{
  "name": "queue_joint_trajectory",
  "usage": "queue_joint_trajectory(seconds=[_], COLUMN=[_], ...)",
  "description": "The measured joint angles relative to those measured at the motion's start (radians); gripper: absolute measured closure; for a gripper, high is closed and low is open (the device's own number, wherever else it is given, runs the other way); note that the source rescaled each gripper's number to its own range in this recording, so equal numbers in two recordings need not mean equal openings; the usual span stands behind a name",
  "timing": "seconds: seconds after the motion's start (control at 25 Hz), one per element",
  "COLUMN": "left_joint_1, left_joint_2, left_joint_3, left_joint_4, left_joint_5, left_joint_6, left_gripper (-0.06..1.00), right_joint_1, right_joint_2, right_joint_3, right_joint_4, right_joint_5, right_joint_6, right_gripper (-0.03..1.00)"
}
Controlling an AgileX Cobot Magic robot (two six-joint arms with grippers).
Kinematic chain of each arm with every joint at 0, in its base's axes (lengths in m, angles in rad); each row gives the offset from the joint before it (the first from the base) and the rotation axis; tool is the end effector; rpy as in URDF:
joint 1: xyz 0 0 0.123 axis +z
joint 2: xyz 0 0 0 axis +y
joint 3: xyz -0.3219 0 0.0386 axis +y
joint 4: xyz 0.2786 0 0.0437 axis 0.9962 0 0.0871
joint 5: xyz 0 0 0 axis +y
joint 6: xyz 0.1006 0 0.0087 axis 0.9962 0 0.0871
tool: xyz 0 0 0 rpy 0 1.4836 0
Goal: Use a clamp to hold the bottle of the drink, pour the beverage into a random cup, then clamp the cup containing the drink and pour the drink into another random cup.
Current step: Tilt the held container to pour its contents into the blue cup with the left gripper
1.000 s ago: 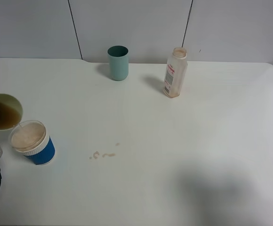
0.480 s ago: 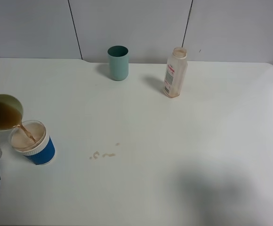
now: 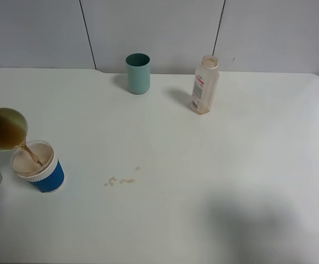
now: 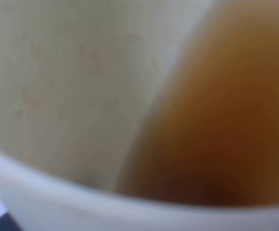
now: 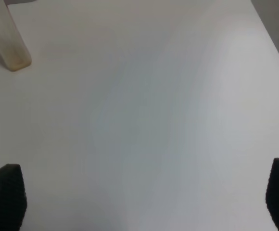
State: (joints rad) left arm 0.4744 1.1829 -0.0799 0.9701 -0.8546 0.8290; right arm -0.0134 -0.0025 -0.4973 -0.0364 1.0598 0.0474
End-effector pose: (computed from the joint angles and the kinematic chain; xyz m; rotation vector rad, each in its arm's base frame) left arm 0.1622 0.0127 0.1729 1.3862 1.4088 0.7076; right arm -0.0086 -0.0031 0.2867 0.0638 2.0421 -0.0223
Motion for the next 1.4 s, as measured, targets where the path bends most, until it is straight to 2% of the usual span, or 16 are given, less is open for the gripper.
queue_joint_trajectory(seconds=[0.88, 1.16, 1.4], left_joint_1=[0.0, 0.0, 0.0], left_joint_2=[0.0, 0.0, 0.0], left_joint_3=[0.0, -0.006, -0.006], left_joint_4=[-0.031, -0.036, -0.036], left_joint_5=[-0.035, -0.036, -0.043], left_joint_6=[0.098, 0.201, 0.209], left_gripper=[0.94, 0.94, 0.94], right_joint_1=[0.0, 0.0, 0.0], right_joint_2=[0.0, 0.0, 0.0], right_joint_3=[0.0, 0.0, 0.0], right_joint_4=[0.0, 0.0, 0.0], right_joint_5=[0.0, 0.0, 0.0], right_joint_6=[0.0, 0.0, 0.0], right_gripper=[-0.03, -0.03, -0.03])
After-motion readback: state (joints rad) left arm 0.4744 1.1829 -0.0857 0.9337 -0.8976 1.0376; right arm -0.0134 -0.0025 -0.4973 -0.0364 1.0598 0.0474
